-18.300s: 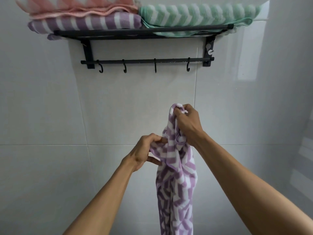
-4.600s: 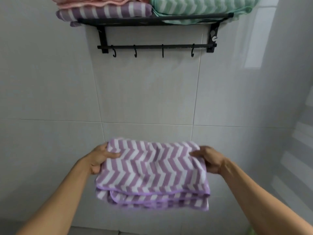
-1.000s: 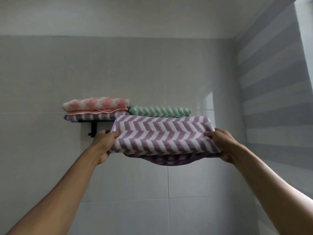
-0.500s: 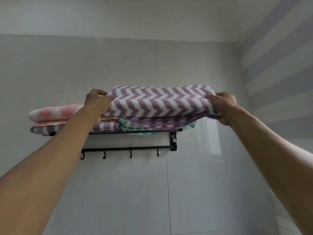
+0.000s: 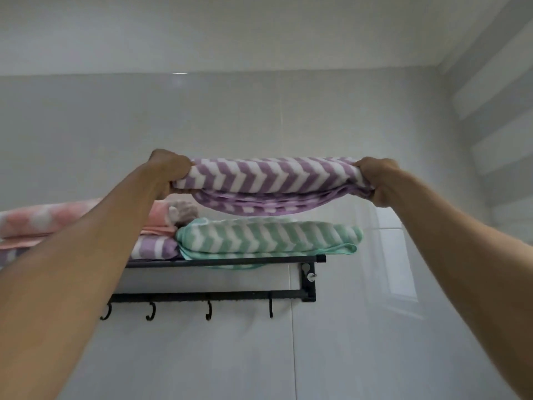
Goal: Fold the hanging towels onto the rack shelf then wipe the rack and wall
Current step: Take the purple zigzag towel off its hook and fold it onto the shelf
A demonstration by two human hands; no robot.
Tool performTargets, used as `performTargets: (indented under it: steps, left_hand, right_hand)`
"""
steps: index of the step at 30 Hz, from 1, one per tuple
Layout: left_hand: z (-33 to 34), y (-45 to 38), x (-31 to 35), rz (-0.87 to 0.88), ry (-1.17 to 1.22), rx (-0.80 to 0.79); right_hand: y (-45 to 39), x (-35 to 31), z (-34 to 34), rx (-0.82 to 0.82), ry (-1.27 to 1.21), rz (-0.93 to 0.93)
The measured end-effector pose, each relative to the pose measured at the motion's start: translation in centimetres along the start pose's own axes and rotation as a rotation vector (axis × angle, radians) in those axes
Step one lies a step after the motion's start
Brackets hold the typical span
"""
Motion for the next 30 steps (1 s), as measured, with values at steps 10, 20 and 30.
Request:
performTargets:
  steps: [10, 20, 30]
  left_hand:
    - [4.1, -2.8, -4.0, -0.103, -0.355, -0.05]
    - [5.5, -2.9, -2.6, 0.039, -0.91, 0.044]
    - [10.1, 1.0, -0.5, 0.351, -0.928, -0.213]
  right_hand:
    - [-4.8, 6.3, 1.9, -0.099, 0.0, 0.16]
    - [-3.9, 6.8, 0.5, 0.057, 0.313, 0.106]
    - [6.6, -2.4, 7.9, 0.123, 1.045, -0.901]
Point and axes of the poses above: each hand's wrist, its own y-axis away from the middle knuckle, its own z-axis out of the palm, x = y × z, the point moved 10 cm from there along -y, towards the middle knuckle, and after that the axes turned 2 degrees about y, right-handed, at the moved point
